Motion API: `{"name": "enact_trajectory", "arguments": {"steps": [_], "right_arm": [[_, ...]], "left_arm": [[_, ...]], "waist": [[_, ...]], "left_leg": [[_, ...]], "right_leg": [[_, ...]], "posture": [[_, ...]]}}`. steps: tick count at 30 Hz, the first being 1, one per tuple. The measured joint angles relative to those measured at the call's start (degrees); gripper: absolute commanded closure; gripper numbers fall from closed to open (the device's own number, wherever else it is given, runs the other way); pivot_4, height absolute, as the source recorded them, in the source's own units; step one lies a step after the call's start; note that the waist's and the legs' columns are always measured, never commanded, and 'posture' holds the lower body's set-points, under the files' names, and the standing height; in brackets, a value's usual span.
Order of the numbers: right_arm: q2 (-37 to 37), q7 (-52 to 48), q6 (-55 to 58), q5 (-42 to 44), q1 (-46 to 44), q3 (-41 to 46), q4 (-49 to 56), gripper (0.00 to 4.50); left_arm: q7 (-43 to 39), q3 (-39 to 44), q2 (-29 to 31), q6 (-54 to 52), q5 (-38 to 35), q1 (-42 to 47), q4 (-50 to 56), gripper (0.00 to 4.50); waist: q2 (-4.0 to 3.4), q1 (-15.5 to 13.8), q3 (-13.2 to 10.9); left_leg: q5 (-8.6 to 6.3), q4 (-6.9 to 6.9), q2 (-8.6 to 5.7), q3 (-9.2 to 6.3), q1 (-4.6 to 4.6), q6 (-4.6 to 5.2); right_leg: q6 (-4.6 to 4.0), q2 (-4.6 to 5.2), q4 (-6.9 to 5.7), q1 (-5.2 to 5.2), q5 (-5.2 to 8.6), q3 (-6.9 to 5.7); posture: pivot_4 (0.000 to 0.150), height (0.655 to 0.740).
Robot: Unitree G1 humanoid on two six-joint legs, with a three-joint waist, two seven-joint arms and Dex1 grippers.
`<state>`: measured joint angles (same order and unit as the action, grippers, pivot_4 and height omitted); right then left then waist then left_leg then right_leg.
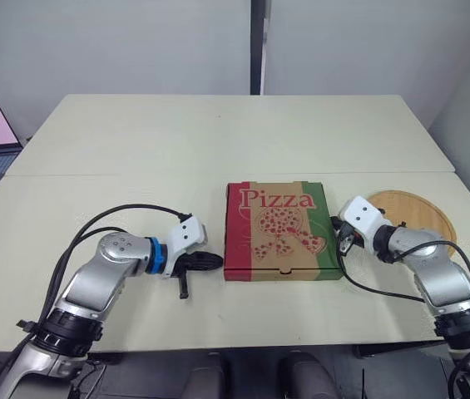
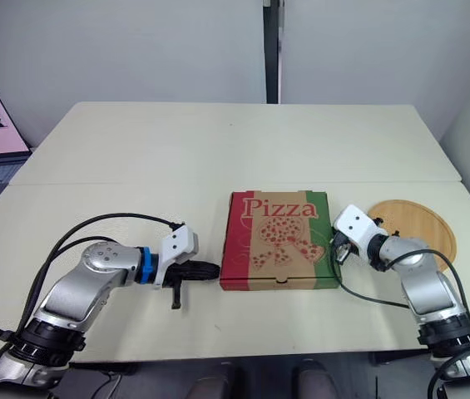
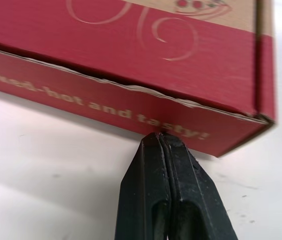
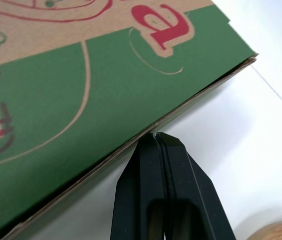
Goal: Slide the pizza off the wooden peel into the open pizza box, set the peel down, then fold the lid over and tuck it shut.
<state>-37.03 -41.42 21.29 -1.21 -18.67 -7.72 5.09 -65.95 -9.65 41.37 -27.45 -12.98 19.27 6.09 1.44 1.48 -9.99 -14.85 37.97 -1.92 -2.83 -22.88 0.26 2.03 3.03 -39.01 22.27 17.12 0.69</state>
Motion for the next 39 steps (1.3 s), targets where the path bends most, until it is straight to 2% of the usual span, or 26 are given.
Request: {"name": "enact_trajectory", "arguments": {"steps": [12, 15, 18, 22, 26, 30, 33, 39], "right_arm": [[-0.6, -0.1, 5.3, 0.1, 2.6, -0.2, 6.1, 4.47], [-1.9, -0.8, 6.9, 0.8, 4.9, 0.6, 8.8, 4.47], [-4.7, -1.4, 8.5, 2.9, 7.5, 5.0, 12.1, 4.47], [-10.8, -5.4, 7.9, 8.0, 17.3, 20.7, 17.4, 4.47], [-13.2, -9.5, 1.1, 9.5, 26.6, 34.6, 14.1, 4.47], [-15.7, -14.5, -0.9, 11.6, 32.9, 45.3, 6.3, 4.47], [-16.8, -15.2, -3.6, 11.4, 34.3, 48.2, 1.7, 4.47], [-17.5, -14.2, -8.6, 9.1, 35.1, 48.1, -8.0, 4.47]], "left_arm": [[-0.8, 0.8, 1.4, 1.9, 0.0, 0.1, -2.0, 4.50], [-0.9, 3.0, 3.8, 2.4, -0.5, -0.3, -2.2, 4.50], [-0.7, 7.2, 7.8, 3.8, -0.6, -1.5, -4.1, 4.50], [1.9, 15.9, 15.2, 7.9, 1.2, -9.4, -8.5, 4.50], [5.0, 24.3, 15.5, 8.7, 0.6, -18.2, -8.7, 4.50], [7.8, 29.4, 13.7, 7.8, -0.6, -23.1, -8.3, 4.50], [9.2, 30.5, 12.5, 7.2, -1.4, -24.9, -7.9, 4.50], [10.7, 32.1, 10.8, 4.8, -3.0, -28.8, -5.3, 4.50]], "waist": [[0.00, 0.0, 0.0], [-0.02, 0.0, 0.0], [-0.05, 0.0, 0.0], [-0.07, -0.2, 0.0], [-0.06, -0.7, 0.0], [-0.06, -1.4, 0.0], [-0.06, -1.4, 0.0], [-0.09, -1.4, 0.0]], "left_leg": [[0.00, 0.00, 0.00, 0.00, -0.01, 0.00], [0.00, -0.01, 0.00, 0.00, -0.02, 0.00], [0.00, -0.01, 0.00, 0.00, -0.01, 0.00], [-0.02, -0.12, 0.01, -0.01, 0.00, 0.01], [-0.04, -0.08, 0.05, 0.06, 0.00, 0.04], [-0.03, -0.05, 0.14, 0.13, 0.09, 0.04], [-0.04, -0.06, 0.16, 0.17, 0.09, 0.04], [-0.04, -0.09, 0.20, 0.22, 0.09, 0.03]], "right_leg": [[0.00, 0.01, 0.01, 0.00, 0.00, -0.01], [0.00, 0.01, 0.01, 0.02, 0.00, 0.00], [0.00, 0.02, 0.03, 0.01, 0.00, 0.01], [0.00, 0.06, 0.08, -0.01, 0.00, -0.04], [0.00, 0.10, 0.17, -0.08, 0.00, -0.04], [-0.01, 0.11, 0.16, -0.14, 0.00, -0.03], [-0.03, 0.11, 0.16, -0.14, 0.01, -0.02], [-0.09, 0.11, 0.14, -0.10, 0.04, -0.02]], "posture": [[0.150, 0.7318], [0.150, 0.7318], [0.150, 0.7318], [0.150, 0.7318], [0.150, 0.7318], [0.150, 0.7318], [0.150, 0.7318], [0.150, 0.7318]]}}
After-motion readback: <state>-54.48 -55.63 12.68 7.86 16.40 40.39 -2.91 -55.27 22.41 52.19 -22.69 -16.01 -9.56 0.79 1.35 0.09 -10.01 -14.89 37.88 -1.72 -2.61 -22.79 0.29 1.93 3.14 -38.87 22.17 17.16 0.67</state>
